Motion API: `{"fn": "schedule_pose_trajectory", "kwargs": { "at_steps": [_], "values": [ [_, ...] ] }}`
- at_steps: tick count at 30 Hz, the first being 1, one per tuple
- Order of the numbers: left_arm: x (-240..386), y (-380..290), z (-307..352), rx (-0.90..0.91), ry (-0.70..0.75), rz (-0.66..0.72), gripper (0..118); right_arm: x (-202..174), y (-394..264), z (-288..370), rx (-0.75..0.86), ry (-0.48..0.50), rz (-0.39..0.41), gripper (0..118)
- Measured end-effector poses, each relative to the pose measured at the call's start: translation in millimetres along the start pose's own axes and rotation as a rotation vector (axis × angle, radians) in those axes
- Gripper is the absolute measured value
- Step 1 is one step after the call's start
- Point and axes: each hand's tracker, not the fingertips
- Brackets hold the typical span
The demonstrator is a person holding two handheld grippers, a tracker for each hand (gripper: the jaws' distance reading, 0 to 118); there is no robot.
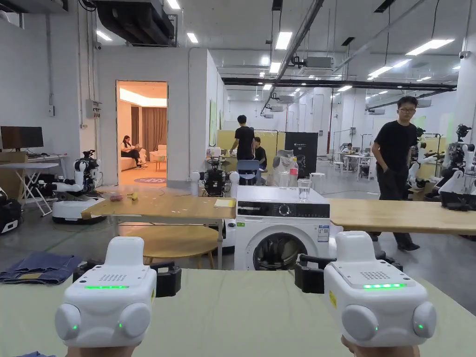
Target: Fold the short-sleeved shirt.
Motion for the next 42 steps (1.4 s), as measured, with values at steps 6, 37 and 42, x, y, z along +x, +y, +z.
{"fn": "schedule_pose_trajectory", "kwargs": {
  "at_steps": [6, 37, 42],
  "values": [
    [1, 1, -2, 0.008, -0.002, -0.022, 118, -3, -3, -3, -0.001, 0.001, 0.017, 118],
    [7, 9, -2, 0.013, -0.038, -0.087, 118, -2, -9, -15, -0.024, -0.041, 0.017, 118],
    [9, 5, -5, 0.013, -0.034, -0.089, 118, 4, -13, -18, -0.035, -0.054, -0.004, 118]
  ]
}}
